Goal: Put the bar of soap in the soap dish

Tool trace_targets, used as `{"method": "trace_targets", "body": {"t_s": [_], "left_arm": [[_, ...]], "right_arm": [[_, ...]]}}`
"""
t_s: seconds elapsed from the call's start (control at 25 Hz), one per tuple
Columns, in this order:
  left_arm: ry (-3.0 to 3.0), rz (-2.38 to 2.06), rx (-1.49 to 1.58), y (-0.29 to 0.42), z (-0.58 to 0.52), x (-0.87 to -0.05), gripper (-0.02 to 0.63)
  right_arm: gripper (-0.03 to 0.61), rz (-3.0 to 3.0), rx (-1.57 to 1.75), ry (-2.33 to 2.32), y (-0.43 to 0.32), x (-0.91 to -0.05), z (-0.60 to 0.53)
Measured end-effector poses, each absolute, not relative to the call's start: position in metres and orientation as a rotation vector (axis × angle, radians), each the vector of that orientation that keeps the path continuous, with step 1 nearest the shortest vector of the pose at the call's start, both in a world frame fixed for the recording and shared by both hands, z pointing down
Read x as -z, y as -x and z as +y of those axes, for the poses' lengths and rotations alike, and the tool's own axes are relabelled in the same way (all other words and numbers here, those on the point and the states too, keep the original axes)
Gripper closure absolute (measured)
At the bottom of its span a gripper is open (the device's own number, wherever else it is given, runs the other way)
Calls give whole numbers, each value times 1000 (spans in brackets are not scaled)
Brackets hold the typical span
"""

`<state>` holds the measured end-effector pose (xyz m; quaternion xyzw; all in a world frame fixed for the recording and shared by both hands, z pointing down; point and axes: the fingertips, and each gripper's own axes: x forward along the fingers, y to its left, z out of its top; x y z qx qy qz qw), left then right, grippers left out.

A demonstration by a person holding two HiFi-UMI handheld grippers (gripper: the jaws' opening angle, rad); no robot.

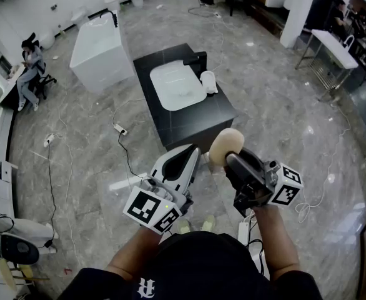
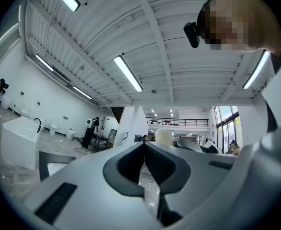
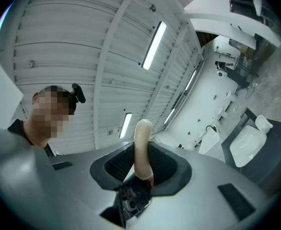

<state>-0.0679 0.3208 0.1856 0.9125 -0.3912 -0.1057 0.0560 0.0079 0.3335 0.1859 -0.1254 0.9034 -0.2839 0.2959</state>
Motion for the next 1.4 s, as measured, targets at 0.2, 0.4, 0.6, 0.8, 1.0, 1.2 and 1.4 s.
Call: {"method": "trace_targets", "body": {"t_s": [0.2, 0.4, 0.6, 0.8, 1.0, 1.2, 1.4], "left_arm": [[-2766, -1186, 310, 67, 317, -188, 606], [-2758, -1192, 296, 63, 316, -191, 606], [-2755, -1202, 285, 59, 314, -195, 606], [-2752, -1218, 272, 54, 313, -195, 606], [-2753, -1254, 270, 48, 306, -192, 606], [-2736, -1286, 251, 37, 297, -199, 606], [-2725, -1312, 242, 26, 287, -204, 606]], "right_arm": [[477, 2412, 765, 317, -7, -187, 330], [477, 2398, 775, 295, -12, -186, 329], [477, 2356, 796, 300, -21, -188, 324], [477, 2322, 808, 309, -35, -190, 321], [479, 2307, 802, 312, -53, -188, 309], [479, 2307, 800, 310, -70, -190, 299], [479, 2326, 796, 322, -85, -199, 285]]}}
